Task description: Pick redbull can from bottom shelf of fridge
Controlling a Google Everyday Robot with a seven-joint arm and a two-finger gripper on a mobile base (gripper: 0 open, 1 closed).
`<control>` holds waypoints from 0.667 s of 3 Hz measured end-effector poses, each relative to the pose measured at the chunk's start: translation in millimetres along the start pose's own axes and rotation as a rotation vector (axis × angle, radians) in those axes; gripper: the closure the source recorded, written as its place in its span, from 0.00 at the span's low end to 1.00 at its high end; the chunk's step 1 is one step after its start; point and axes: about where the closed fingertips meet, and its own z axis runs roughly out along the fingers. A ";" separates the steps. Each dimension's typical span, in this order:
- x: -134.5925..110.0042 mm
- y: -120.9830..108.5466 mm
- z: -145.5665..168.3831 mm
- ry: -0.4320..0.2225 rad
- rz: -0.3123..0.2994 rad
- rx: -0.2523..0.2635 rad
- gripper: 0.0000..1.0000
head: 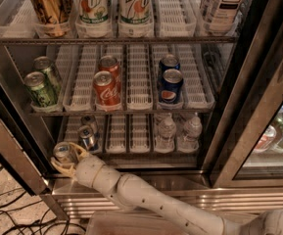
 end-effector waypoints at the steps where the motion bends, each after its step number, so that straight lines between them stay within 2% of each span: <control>1: 4.2 16.8 -27.5 0.054 0.044 -0.095 1.00; 2: -12.7 24.1 -58.1 0.058 0.072 -0.175 1.00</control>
Offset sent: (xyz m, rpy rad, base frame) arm -0.0838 -0.0761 0.0134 -0.0533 0.0952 0.2855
